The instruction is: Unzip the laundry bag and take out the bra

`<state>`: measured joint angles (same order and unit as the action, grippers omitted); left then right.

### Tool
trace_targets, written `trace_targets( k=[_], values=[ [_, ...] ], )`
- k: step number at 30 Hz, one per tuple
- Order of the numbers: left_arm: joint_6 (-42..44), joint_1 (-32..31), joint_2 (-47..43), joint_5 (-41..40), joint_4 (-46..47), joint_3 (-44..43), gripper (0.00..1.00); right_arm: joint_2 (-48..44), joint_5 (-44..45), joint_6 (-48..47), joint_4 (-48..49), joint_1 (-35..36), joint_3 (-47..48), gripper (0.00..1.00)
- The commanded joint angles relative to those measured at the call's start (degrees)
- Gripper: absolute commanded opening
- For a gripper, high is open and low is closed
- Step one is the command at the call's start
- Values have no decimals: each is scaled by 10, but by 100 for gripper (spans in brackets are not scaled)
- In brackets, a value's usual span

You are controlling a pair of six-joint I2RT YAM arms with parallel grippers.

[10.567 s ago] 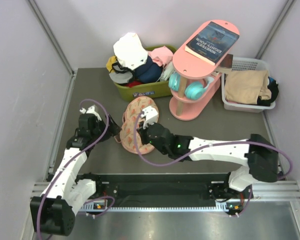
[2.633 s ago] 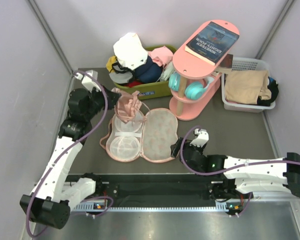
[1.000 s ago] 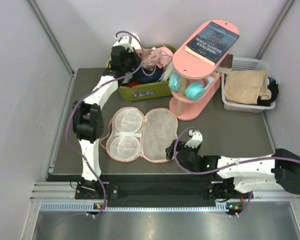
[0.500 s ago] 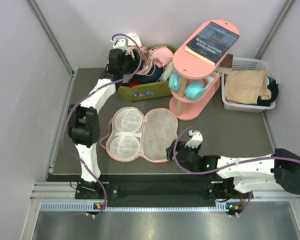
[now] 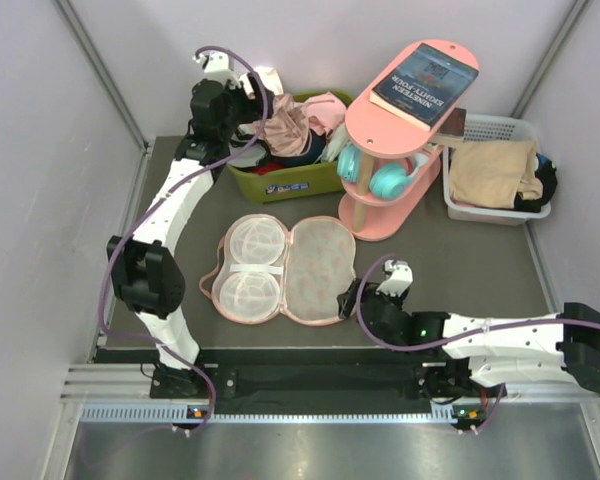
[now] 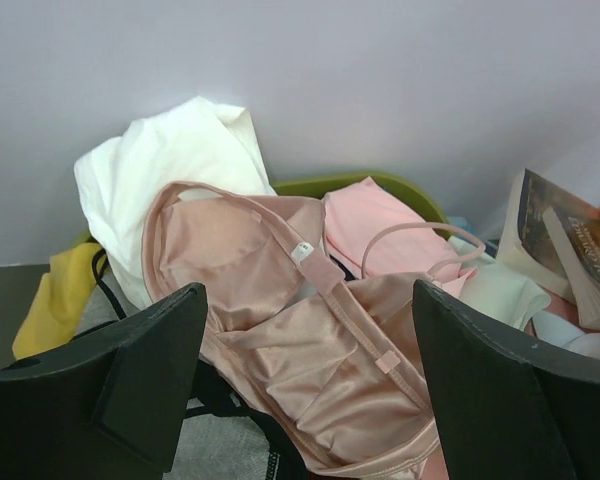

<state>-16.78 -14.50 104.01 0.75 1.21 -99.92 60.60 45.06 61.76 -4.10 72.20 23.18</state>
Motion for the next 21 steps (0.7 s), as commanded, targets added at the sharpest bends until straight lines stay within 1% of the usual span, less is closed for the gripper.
trace_targets(
  k=[1,5,6,10,12,13,14,17,20,21],
  values=[
    [17,1,-48,-20,-9,3,88,-15,20,10,-9,-2,-3,94],
    [7,0,-66,-11,-10,7,88,-23,37,4,-28,-7,-2,94],
    [5,-1,-75,5,-9,12,86,-26,36,1,-32,-10,-1,94],
    [6,-11,-107,-2,-31,38,85,-42,21,-20,-35,-41,-2,91],
    [17,-18,-134,-27,-31,66,85,-43,-7,-38,-31,-59,-3,90],
    [24,-31,-144,-36,-33,74,85,-41,-21,-46,-29,-82,-3,88],
    [48,-42,-167,-69,-37,85,85,-39,-42,-57,-28,-93,-3,89],
    [81,-79,-208,-105,-52,119,86,-32,-66,-79,-24,-119,-2,87],
    [74,-98,-251,-129,-85,156,86,-18,-77,-108,-13,-125,9,86],
    [70,-104,-265,-139,-91,183,86,-9,-81,-116,-10,-125,20,86]
  ],
)
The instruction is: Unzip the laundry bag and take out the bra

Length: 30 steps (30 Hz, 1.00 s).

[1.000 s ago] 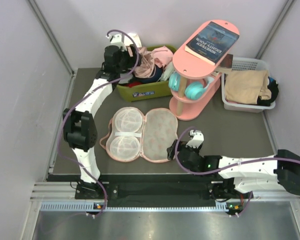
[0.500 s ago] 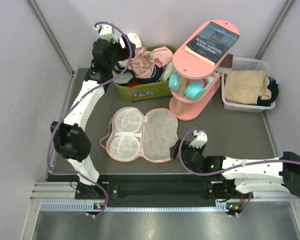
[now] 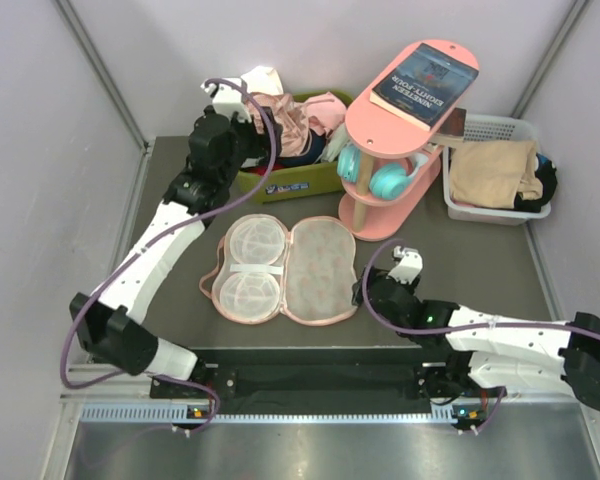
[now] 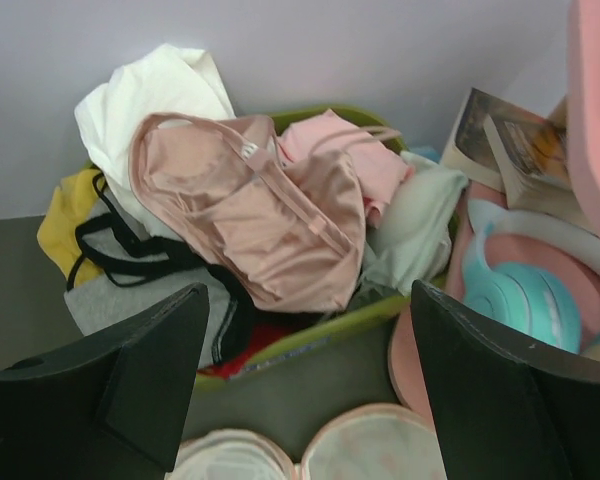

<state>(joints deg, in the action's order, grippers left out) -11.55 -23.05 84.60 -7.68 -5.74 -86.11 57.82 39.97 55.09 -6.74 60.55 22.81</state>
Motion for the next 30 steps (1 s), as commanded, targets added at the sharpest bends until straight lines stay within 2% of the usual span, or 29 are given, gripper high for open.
trace_targets(
  k=[1,2,7,10,14,17,26,29,30],
  values=[
    [8,-19,-82,-58,-33,60,86,38,-34,-63,16,-10,31,86],
    [3,-22,-109,-60,-44,87,86,51,-42,-66,15,-10,49,86],
    [-51,-24,-178,-51,-159,118,87,143,-65,-77,-5,-10,101,83],
    [-45,-24,-208,-30,-234,123,89,170,-71,-74,-6,-10,118,81],
    [-33,-23,-228,-16,-294,131,98,185,-71,-71,-11,-10,130,79],
    [13,-21,-246,-20,-271,166,99,195,-70,-65,-16,-12,132,78],
    [14,-17,-306,-82,-125,291,99,238,-77,-60,-31,-26,145,68],
    [23,-10,-310,-88,-118,309,99,250,-88,-64,-28,-36,145,60],
    [24,-10,-311,-94,-116,315,99,256,-93,-65,-28,-41,145,54]
  ],
)
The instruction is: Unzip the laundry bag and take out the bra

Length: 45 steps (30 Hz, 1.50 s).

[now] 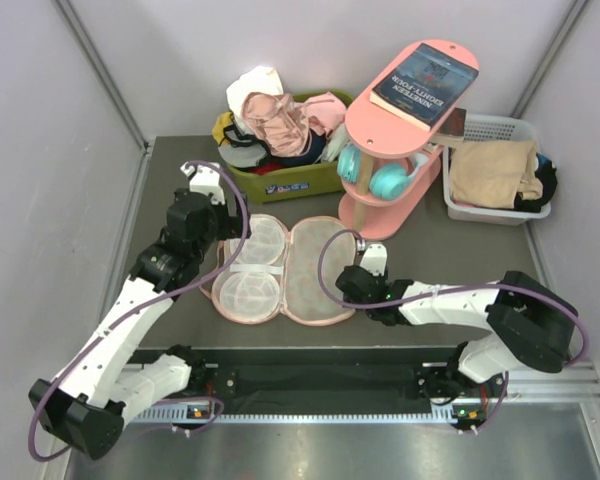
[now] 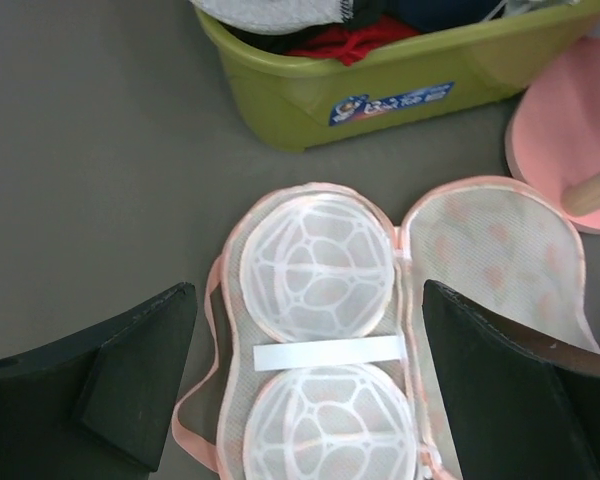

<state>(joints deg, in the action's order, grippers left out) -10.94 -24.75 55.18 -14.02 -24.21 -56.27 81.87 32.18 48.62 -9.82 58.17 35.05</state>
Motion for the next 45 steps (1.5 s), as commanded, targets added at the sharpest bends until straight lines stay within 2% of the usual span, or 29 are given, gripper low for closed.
trace_targets(
  k=[1,2,3,8,9,11,17,26,31,34,37,45],
  values=[
    [20,9,-17,-29,71,30,99,19,-22,0,3,-21,25,50],
    [21,16,-17,-27,65,32,99,22,-26,-1,3,-24,27,47],
    [17,17,-17,-33,59,33,99,29,-29,-1,4,-27,27,39],
    [19,18,-42,-53,71,49,99,39,-36,0,2,-31,31,19],
    [21,18,-47,-55,74,51,99,40,-36,-2,-1,-34,30,10],
    [21,19,-52,-66,74,56,99,34,-34,-3,-5,-39,31,1],
    [21,18,-53,-73,72,60,99,-29,-8,-24,-34,-47,27,0],
    [18,18,-56,-72,71,62,99,-170,60,-34,-162,-78,27,0],
    [17,18,-58,-72,72,61,99,-228,83,-56,-194,-91,40,0],
    [17,18,-60,-72,71,62,99,-259,77,-77,-193,-91,58,0],
    [16,18,-60,-72,71,62,99,-262,28,-112,-157,-88,74,0],
    [16,18,-63,-74,69,63,99,-210,-12,-114,-68,-14,105,0]
  ],
)
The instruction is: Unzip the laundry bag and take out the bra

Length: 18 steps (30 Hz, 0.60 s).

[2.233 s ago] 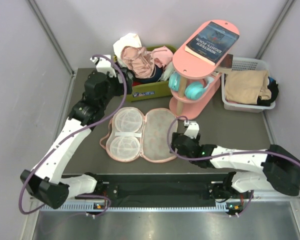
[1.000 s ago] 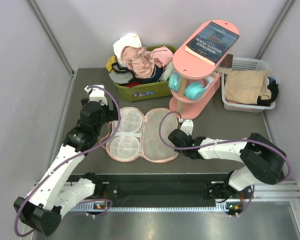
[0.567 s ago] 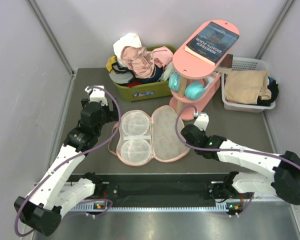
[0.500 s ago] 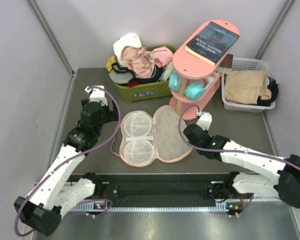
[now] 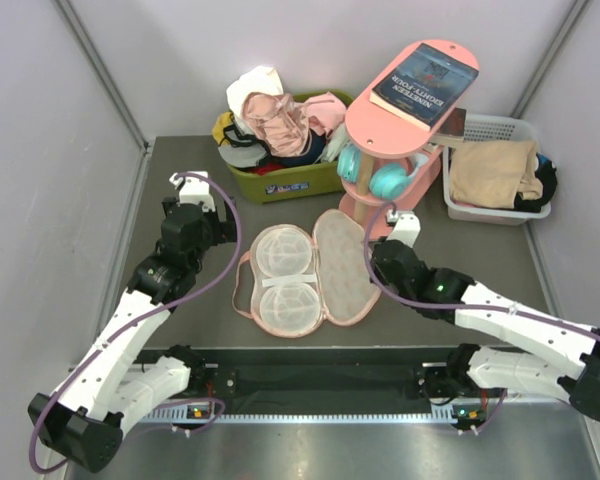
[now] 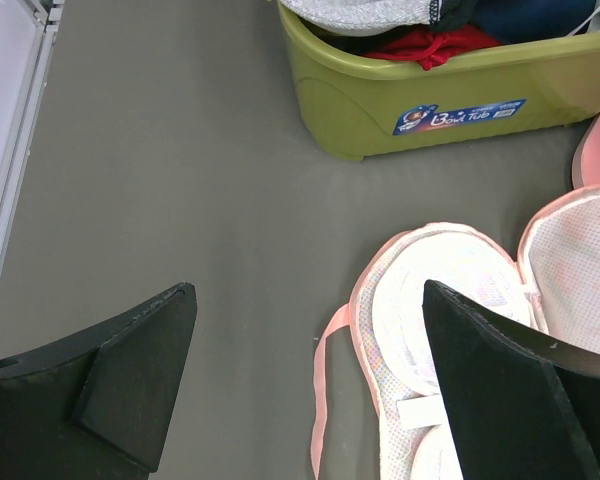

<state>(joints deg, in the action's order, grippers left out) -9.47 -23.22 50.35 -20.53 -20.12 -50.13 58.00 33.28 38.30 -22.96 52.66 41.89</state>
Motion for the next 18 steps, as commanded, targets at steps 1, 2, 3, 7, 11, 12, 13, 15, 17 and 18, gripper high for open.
trace_targets(
  k=[1,2,3,7,11,12,13,15,17,18],
  values=[
    [2,3,-15,-8,29,0,99,38,-23,-10,70,51,40,0],
    [2,3,-15,-8,30,0,99,56,-27,-6,88,68,43,0],
    [2,3,-15,-8,30,1,99,67,-37,-4,99,76,48,0],
    [2,3,-15,-7,29,0,99,128,-61,1,156,114,63,0],
    [1,3,-14,-8,29,1,99,207,-86,9,201,134,86,0],
    [1,3,-15,-8,30,2,99,218,-96,10,208,135,95,0],
    [1,3,-14,-7,29,1,99,240,-102,11,222,137,100,0],
    [0,3,-15,-6,29,2,99,258,-116,12,225,138,115,0],
    [0,3,-16,-6,29,2,99,284,-129,13,253,139,124,0],
    [0,3,-15,-6,29,1,99,292,-140,12,259,139,133,0]
  ],
)
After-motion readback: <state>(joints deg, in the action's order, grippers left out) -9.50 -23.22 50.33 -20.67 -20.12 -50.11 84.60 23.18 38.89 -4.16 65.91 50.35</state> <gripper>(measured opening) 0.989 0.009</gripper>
